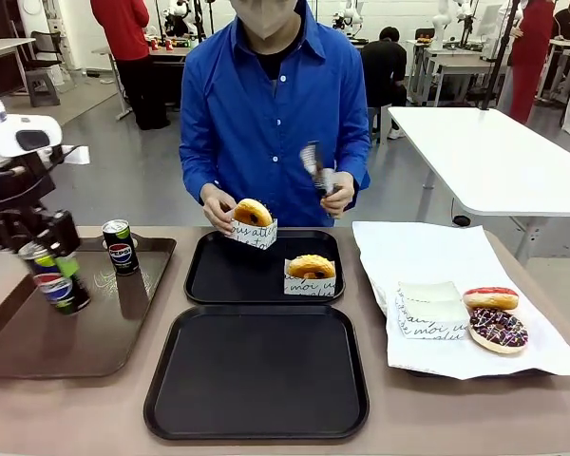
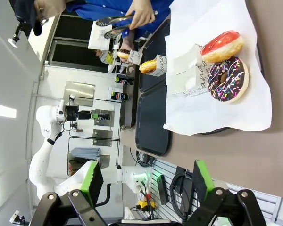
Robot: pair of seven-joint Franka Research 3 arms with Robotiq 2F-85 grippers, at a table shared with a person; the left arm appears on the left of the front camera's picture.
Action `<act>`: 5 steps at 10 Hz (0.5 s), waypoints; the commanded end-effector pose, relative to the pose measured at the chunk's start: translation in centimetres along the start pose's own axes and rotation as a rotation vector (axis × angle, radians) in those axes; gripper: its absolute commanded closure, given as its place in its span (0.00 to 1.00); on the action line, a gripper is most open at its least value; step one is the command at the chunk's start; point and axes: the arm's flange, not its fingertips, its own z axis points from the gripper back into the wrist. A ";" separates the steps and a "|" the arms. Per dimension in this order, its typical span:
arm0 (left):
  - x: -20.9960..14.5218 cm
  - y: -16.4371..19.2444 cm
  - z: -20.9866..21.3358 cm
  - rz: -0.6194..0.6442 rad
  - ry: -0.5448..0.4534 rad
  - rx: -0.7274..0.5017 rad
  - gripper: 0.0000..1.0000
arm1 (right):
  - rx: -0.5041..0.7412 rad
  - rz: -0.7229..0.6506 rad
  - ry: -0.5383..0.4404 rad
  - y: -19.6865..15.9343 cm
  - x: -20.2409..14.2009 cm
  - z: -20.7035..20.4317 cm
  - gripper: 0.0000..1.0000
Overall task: Set up donuts and drinks on trays.
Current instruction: Pick up one Pepsi coke and place it on the Flat Tray.
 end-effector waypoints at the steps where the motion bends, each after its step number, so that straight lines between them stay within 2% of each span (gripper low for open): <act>1: 4.6 -2.7 -0.5 -0.056 -0.073 -0.027 0.42 | 0.019 0.015 -0.009 0.1 0.1 0.1 0.00; 2: 6.5 -3.5 -0.9 -0.091 -0.089 -0.037 0.42 | 0.019 0.015 -0.009 0.1 0.1 0.1 0.00; 3: 7.2 -4.1 -1.7 -0.152 -0.080 -0.123 0.42 | 0.019 0.015 -0.009 0.1 0.1 0.1 0.00; 4: 6.2 -3.7 -2.4 -0.170 -0.037 -0.138 0.42 | 0.019 0.015 -0.009 0.1 0.1 0.1 0.00; 5: 2.6 -1.9 -1.6 -0.155 0.060 -0.109 0.42 | 0.019 0.015 -0.009 0.1 0.1 0.1 0.00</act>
